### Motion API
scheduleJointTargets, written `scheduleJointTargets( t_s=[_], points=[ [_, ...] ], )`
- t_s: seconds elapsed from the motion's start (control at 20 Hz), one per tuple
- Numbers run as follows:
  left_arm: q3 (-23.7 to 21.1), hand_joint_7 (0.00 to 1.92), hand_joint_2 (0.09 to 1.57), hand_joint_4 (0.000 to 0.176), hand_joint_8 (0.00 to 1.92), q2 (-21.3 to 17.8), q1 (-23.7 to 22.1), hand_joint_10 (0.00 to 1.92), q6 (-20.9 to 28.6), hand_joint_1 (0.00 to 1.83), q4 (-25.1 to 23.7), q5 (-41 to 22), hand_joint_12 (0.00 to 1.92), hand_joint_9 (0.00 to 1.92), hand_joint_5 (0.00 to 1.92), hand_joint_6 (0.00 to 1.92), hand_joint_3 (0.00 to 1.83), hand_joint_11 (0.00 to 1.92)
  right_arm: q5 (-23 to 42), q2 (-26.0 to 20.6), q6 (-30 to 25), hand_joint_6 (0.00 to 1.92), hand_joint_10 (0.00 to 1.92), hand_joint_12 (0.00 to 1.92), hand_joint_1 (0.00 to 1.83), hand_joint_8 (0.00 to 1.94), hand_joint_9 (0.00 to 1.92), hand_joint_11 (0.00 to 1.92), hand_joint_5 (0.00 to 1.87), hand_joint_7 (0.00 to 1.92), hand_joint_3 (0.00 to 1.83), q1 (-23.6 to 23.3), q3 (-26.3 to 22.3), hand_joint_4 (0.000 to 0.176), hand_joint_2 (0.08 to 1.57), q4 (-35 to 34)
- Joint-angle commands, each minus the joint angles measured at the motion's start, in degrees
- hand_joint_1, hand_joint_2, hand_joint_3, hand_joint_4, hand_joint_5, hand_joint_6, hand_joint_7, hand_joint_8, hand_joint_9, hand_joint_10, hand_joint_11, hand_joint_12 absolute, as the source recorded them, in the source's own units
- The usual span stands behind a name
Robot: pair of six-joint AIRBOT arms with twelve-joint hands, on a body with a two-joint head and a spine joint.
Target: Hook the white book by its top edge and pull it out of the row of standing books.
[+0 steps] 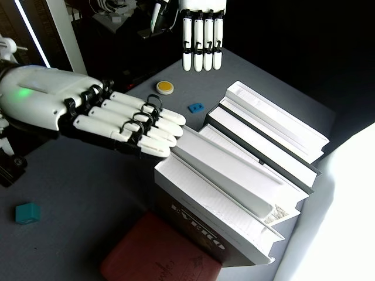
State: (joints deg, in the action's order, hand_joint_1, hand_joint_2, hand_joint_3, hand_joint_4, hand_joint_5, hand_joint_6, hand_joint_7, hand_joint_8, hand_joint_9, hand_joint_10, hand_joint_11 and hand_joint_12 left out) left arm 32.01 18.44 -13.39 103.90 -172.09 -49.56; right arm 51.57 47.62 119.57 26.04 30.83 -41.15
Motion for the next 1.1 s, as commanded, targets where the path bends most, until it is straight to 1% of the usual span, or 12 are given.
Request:
scheduleJointTargets(
  t_s=[0.0,0.15,0.3,0.35,0.6,0.75,0.85,1.05],
  points=[
    [-0.1,0.0,1.23,0.0,0.0,0.0,-0.7,0.0,-0.1,0.0,-0.5,4.9,0.0,0.0,0.02,0.01,0.0,0.0,2.1,-0.6,1.0,0.0,0.0,0.0,0.18,0.0,0.0,0.0,0.04,0.01,0.0,0.2,-1.0,0.0,1.28,1.5],
    [0.0,0.0,1.23,0.0,0.0,0.0,-0.7,0.0,-0.1,0.0,-0.5,4.9,0.0,0.0,0.02,0.0,0.0,0.0,2.1,-2.5,2.7,0.01,0.0,0.0,0.17,0.01,0.0,0.0,0.05,0.02,0.0,0.5,-4.3,0.0,1.28,1.2],
    [0.0,0.0,1.22,0.0,0.0,0.0,-0.6,0.0,-0.1,0.0,-0.5,4.9,0.0,0.0,0.0,0.0,0.0,0.0,2.1,-3.7,4.3,0.0,0.0,0.0,0.17,0.0,0.0,0.0,0.01,0.0,0.0,1.1,-6.2,0.0,1.28,-0.2],
    [0.0,0.0,1.22,0.0,0.0,0.0,-0.6,0.0,-0.1,0.0,-0.5,4.9,0.0,0.0,0.01,0.0,0.0,0.0,2.0,-4.3,4.7,0.01,0.0,0.0,0.2,0.0,0.0,0.0,0.04,0.01,0.0,1.4,-6.9,0.0,1.28,-0.5],
    [0.1,0.0,1.23,0.0,0.0,0.0,-0.5,0.0,-0.1,0.0,-0.5,4.9,0.0,0.0,0.01,0.0,0.0,0.0,2.0,-6.2,6.2,0.01,0.0,0.0,0.19,0.0,0.0,0.0,0.05,0.02,0.0,3.7,-9.3,0.0,1.28,-0.8],
    [0.1,0.0,1.23,0.0,0.0,0.0,-0.5,0.0,-0.1,0.0,-0.5,4.9,0.0,0.0,0.01,0.01,0.0,0.0,1.9,-6.8,8.9,0.01,0.0,0.0,0.18,0.01,0.0,0.0,0.06,0.03,0.0,4.8,-10.8,0.0,1.28,-4.3],
    [0.1,0.0,1.23,0.0,0.0,0.0,-0.5,0.0,-0.1,0.0,-0.5,4.9,0.0,0.0,0.02,0.01,0.0,0.0,1.9,-7.0,9.2,0.0,0.0,0.0,0.13,0.0,0.0,0.0,0.04,0.01,0.0,5.2,-11.5,0.0,1.29,-4.6],
    [0.1,0.0,1.24,0.0,0.0,0.0,-0.5,0.0,-0.1,0.0,-0.5,4.9,0.0,0.0,0.03,0.01,0.01,0.0,1.9,-7.2,10.1,0.01,0.0,0.0,0.18,0.01,0.0,0.0,0.06,0.03,0.0,6.7,-12.4,0.0,1.28,-5.0]
  ],
)
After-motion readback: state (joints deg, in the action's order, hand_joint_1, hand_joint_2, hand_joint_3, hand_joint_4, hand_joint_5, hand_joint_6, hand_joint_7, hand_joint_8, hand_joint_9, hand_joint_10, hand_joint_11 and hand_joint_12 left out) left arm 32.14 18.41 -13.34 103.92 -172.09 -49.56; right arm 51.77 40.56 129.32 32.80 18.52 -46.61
